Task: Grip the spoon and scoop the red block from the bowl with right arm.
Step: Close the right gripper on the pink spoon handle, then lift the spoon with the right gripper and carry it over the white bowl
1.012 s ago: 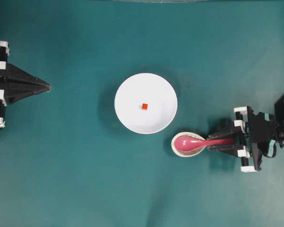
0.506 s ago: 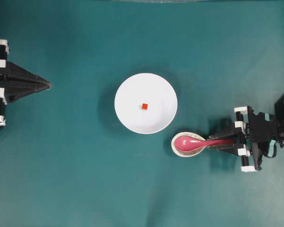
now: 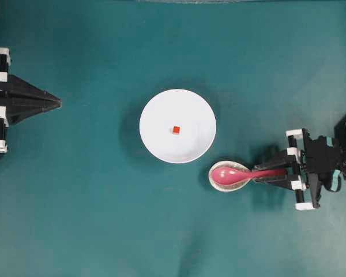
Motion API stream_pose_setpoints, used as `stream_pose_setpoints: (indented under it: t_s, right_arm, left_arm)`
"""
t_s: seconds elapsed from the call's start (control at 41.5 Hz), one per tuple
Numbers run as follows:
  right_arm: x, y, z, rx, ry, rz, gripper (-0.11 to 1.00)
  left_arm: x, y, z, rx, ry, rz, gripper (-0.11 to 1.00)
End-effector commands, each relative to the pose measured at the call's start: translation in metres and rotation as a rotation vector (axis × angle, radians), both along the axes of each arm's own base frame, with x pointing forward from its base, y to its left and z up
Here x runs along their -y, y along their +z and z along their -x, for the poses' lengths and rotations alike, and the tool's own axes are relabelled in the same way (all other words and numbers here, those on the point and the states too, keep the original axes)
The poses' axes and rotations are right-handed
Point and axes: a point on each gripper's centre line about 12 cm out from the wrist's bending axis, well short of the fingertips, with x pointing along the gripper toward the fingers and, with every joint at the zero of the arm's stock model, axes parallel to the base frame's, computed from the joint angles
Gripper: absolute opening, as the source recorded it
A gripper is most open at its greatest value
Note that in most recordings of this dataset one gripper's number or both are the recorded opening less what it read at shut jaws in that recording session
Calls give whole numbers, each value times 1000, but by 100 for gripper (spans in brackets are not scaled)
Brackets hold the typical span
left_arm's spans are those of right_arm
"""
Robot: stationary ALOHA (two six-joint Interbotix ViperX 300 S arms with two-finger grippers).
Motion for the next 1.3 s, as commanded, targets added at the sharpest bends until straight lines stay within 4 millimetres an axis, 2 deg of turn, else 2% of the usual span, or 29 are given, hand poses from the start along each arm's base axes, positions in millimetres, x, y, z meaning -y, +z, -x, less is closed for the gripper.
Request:
stream_pose_setpoints:
  t_s: [0.0,0.217,0.434,0.915,1.276]
  right_arm:
    - [-1,12,-4,35,0,-10,25]
    - [2,33,-17,24,2,7,25]
    - [12,64,-33,10,8,54,25]
    - [59,131,-66,-34,-38,132,25]
    - [77,175,-91,-78,-37,97,25]
  left_arm:
    - [-1,12,-3,27,4,-6,0]
    - [-1,11,-3,20,4,-6,0]
    - [-1,9,-2,6,4,-3,0]
    - [-1,7,-1,-12,5,-2,0]
    - [-1,4,-1,-37,5,-1,0]
